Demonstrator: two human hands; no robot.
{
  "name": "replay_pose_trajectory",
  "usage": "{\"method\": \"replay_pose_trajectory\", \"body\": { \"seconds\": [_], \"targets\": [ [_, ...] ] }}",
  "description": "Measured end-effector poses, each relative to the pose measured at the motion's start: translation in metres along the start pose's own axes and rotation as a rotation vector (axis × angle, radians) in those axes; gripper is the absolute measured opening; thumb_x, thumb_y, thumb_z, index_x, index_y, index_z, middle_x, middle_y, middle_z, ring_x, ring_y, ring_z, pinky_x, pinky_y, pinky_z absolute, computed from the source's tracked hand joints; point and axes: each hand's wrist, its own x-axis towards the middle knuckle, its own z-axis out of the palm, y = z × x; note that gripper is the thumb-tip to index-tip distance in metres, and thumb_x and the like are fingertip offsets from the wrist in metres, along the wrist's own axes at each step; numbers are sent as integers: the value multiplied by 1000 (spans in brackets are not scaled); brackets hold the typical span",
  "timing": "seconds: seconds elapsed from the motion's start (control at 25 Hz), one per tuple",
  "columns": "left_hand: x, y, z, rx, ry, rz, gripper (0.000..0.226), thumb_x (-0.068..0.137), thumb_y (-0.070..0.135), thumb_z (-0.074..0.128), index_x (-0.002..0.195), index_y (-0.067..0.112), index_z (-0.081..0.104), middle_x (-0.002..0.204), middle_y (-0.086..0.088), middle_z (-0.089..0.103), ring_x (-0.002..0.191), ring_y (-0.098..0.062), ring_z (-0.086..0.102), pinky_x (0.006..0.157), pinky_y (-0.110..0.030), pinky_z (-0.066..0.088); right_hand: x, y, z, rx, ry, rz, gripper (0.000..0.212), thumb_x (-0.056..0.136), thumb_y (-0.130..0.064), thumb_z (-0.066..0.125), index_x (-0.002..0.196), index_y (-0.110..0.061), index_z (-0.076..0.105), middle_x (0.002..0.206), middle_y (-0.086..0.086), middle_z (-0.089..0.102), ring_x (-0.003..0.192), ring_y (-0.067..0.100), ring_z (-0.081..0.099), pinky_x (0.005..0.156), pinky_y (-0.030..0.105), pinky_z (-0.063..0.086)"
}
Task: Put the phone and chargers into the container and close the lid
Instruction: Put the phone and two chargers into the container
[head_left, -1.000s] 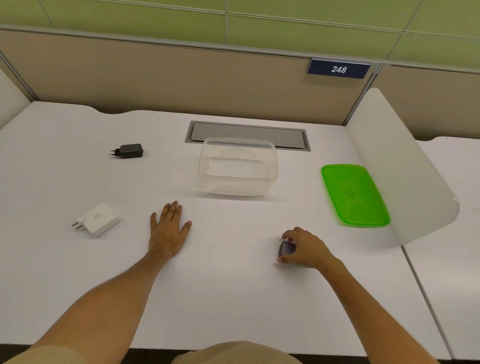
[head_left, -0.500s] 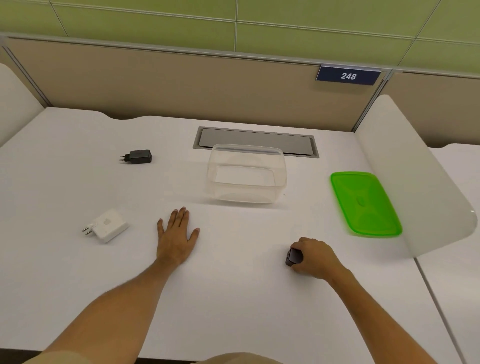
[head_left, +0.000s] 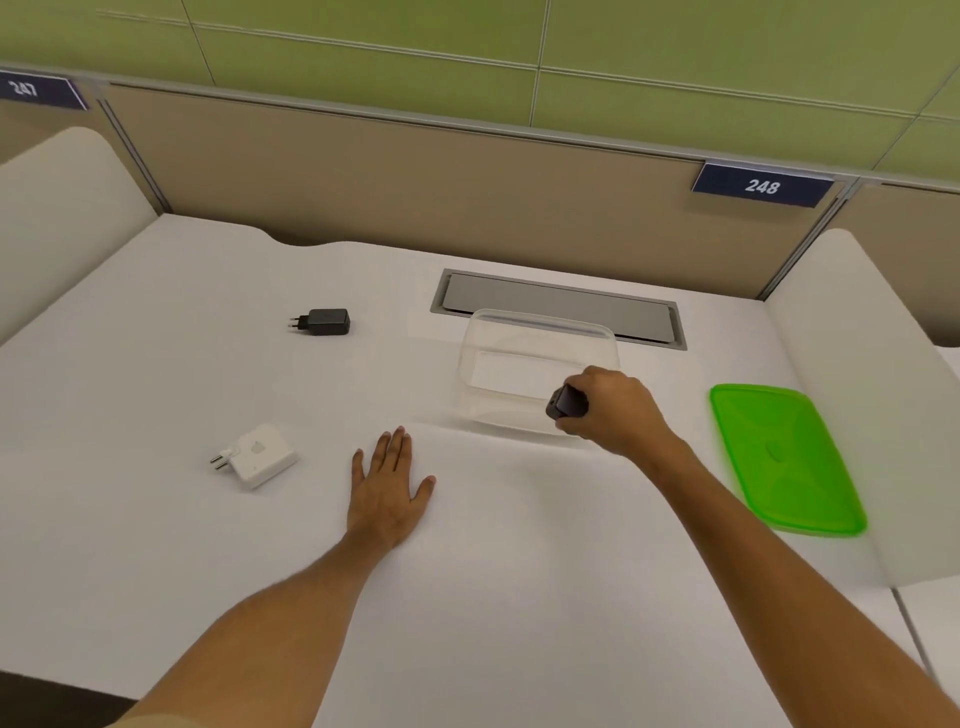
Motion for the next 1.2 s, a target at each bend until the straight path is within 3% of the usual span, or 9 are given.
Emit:
{"method": "replay_pose_trajectory", "body": {
  "seconds": [0.16, 0.4, 0.48, 0.6, 0.72, 1.2],
  "targets": [
    [0, 1, -1, -24, 8, 1, 72, 94, 53, 27, 152, 15, 7, 161, 2, 4, 147, -13, -2, 119, -45, -6, 55, -29, -18, -12, 51, 4, 18, 73, -34, 69, 80, -20, 58, 86, -5, 53, 74, 19, 51, 62, 27, 35],
    [1, -1, -1, -19, 6, 0, 74, 92, 56, 22, 152, 16, 6, 162, 2, 4, 147, -13, -3, 119, -45, -7, 107, -51, 0, -30, -80, 88, 15, 71, -25, 70, 67, -26, 56, 90, 1, 69, 73, 24, 60, 60, 27, 42],
    [2, -2, 0, -21, 5, -3, 75, 90, 57, 18, 152, 16, 7, 162, 2, 4, 147, -12, -3, 119, -45, -7, 117, -51, 16, -75, -111, 113, 19, 71, -29, 71, 72, -21, 54, 94, 4, 68, 81, 25, 61, 61, 28, 40],
    [2, -2, 1, -34, 6, -11, 76, 88, 59, 15, 151, 17, 7, 162, 3, 3, 147, -12, -4, 119, -44, -7, 128, -50, 39, -105, -164, 151, 35, 73, -35, 73, 97, -13, 61, 100, 8, 66, 90, 27, 62, 64, 31, 43],
    [2, -2, 2, -34, 11, -14, 76, 88, 59, 16, 151, 18, 7, 161, 4, 4, 147, -11, -4, 119, -44, -7, 136, -49, 55, -105, -218, 180, 46, 71, -39, 74, 105, -11, 59, 102, 8, 65, 92, 28, 61, 65, 32, 44],
    [3, -2, 0, -56, 8, -32, 77, 88, 60, 16, 152, 19, 7, 161, 5, 2, 147, -11, -6, 118, -42, -10, 156, -69, 84, -133, -319, 42, 24, 81, -33, 60, 84, -11, 52, 95, 12, 65, 78, 31, 56, 63, 31, 42]
  ]
}}
